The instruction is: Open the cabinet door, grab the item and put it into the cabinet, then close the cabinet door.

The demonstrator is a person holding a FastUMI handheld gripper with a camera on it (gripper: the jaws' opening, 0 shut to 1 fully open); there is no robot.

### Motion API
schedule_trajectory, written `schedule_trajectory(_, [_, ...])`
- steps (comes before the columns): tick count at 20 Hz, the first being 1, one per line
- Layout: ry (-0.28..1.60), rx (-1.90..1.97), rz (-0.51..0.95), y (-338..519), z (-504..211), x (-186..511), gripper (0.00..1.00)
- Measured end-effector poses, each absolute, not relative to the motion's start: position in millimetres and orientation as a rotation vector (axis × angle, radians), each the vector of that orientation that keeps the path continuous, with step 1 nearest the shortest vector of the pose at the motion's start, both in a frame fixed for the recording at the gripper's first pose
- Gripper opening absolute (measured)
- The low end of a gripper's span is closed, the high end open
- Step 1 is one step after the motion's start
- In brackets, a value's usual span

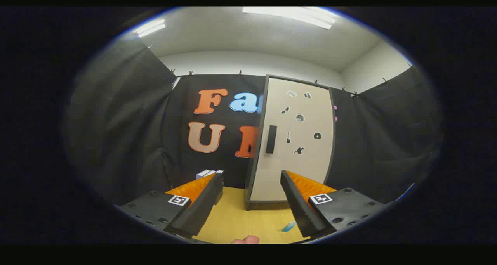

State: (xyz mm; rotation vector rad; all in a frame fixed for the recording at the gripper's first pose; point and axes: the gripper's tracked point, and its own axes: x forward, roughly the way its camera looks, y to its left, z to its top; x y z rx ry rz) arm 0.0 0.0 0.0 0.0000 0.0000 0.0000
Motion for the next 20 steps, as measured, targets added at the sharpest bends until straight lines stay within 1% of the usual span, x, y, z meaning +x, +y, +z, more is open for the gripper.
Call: schedule_trajectory(20, [0.006, 0.015, 0.011, -0.1, -5.0, 17.4, 0.97])
